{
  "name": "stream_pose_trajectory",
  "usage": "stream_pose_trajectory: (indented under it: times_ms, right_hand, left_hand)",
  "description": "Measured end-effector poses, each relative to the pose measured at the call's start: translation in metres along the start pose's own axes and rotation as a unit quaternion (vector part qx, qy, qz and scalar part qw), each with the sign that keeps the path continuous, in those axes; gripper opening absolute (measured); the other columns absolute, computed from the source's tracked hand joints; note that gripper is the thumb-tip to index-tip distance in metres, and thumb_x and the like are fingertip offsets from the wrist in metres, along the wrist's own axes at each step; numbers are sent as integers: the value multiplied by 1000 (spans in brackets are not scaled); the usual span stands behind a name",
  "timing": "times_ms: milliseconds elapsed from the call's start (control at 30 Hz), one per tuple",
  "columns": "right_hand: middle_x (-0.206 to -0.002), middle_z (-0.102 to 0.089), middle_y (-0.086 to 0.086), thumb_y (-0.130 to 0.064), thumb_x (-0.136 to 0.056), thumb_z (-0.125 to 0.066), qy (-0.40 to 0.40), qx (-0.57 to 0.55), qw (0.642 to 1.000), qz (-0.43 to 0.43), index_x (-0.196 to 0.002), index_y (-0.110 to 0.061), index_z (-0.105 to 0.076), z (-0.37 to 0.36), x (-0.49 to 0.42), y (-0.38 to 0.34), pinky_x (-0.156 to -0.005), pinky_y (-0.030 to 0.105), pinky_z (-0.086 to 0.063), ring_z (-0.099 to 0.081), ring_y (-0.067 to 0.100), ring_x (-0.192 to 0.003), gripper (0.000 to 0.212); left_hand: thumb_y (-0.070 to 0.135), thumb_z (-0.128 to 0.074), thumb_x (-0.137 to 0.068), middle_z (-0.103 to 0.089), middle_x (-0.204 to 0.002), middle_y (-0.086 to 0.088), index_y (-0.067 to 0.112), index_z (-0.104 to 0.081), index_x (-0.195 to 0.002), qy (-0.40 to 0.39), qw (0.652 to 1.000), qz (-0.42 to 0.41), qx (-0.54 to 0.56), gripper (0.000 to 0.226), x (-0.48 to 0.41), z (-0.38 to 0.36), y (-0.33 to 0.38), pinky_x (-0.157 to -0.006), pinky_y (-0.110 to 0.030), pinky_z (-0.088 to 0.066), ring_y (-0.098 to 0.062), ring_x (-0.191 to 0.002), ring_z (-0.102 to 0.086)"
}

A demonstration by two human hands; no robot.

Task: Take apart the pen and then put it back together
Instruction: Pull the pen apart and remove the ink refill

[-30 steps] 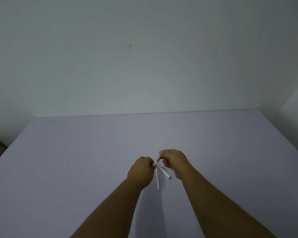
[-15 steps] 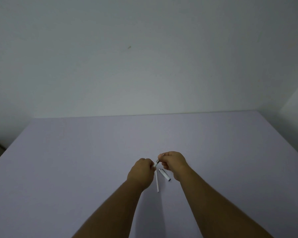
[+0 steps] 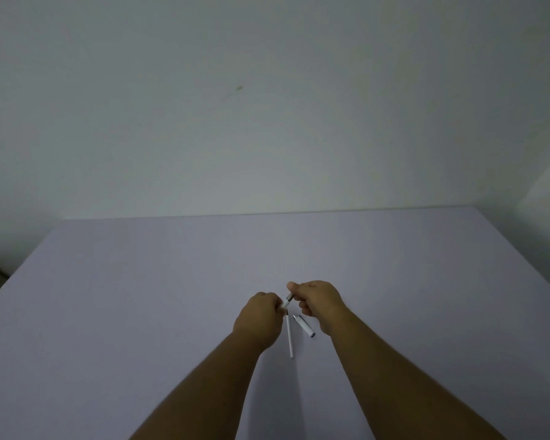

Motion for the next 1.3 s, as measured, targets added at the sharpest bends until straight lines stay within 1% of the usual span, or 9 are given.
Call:
stream_pose_trajectory:
  times_ms: [200, 300, 367, 467, 567, 667, 900, 1100, 1300]
  right_hand:
    - [-86, -63, 11, -6, -85, -60, -2, -43, 999, -17, -103, -2, -68, 0, -3, -1, -89, 35, -52, -56, 20, -75, 20]
    - [-78, -60, 9, -21, -84, -66, 1, -22, 999, -27, -91, 0, -68, 0, -2, 2, -81, 33, -52, -53, 17, -67, 22]
    - [-73, -59, 7, -14, -84, -63, -5, -26, 1000, -8, -81, -6, -67, -1, -3, 3, -77, 32, -50, -51, 16, -64, 9]
    - [-81, -63, 9, -3, -84, -59, -11, -56, 998, -8, -89, -10, -68, -3, -6, 2, -79, 30, -50, -54, 16, -67, 12]
    - [-76, -62, 6, -17, -84, -64, -21, -41, 999, -21, -81, -9, -67, -6, -6, 5, -79, 34, -52, -54, 16, -66, 9]
    - [-70, -58, 7, -16, -85, -61, 2, -36, 999, 2, -69, -13, -65, -2, -7, 4, -78, 37, -52, -51, 17, -63, 17]
    - [-75, -60, 4, -6, -88, -57, 17, -98, 994, 40, -85, -16, -68, 7, -8, -4, -69, 26, -52, -53, 15, -67, 15]
    - [-77, -64, 0, -10, -87, -60, 49, -92, 992, 67, -92, -15, -69, 9, -8, -7, -67, 22, -53, -57, 12, -71, 10]
    - [-77, -61, 2, -13, -85, -63, 141, -160, 975, 61, -98, -13, -64, 31, -17, -12, -76, 33, -54, -55, 12, -65, 13]
  left_hand:
    - [24, -48, -93, -59, -95, -6, 11, -63, -96, -8, 1000, 5, -3, 20, -1, -1, -1, -66, -26, -42, -17, -75, -51]
    - [23, -49, -93, -60, -97, -7, 12, -64, -96, -7, 1000, 3, 2, 19, -1, -1, 0, -65, -25, -40, -16, -74, -51]
    - [22, -49, -93, -61, -98, -7, 11, -64, -96, -9, 1000, 2, 5, 19, -1, -1, 1, -65, -25, -40, -16, -75, -51]
    - [22, -48, -93, -60, -96, -7, 11, -63, -94, -9, 1000, 5, 7, 19, -1, 0, 0, -66, -26, -41, -17, -75, -51]
    - [22, -48, -93, -61, -98, -8, 11, -63, -96, -7, 1000, 2, 13, 19, -1, 0, 0, -67, -25, -41, -16, -75, -51]
    - [22, -48, -93, -61, -101, -9, 10, -63, -97, -9, 1000, 1, 15, 19, -1, 1, 1, -68, -26, -42, -16, -77, -50]
    - [21, -50, -93, -62, -110, -10, 19, -54, -120, -27, 998, -1, 57, 28, 2, 2, 1, -77, -28, -46, -23, -94, -59]
    - [21, -50, -93, -64, -101, -10, 24, -53, -116, -34, 997, -12, 69, 23, 4, 0, 4, -70, -25, -44, -17, -77, -53]
    - [20, -49, -92, -58, -81, -4, 24, -54, -110, -53, 995, 3, 89, 19, 5, -3, -7, -62, -27, -45, -14, -61, -49]
Point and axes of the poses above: each hand's wrist, its own x-axis away from the middle knuckle, its own z-axis out of the back of the hand, y = z × x, the point moved 6 cm from there along -x, towards the middle knuckle
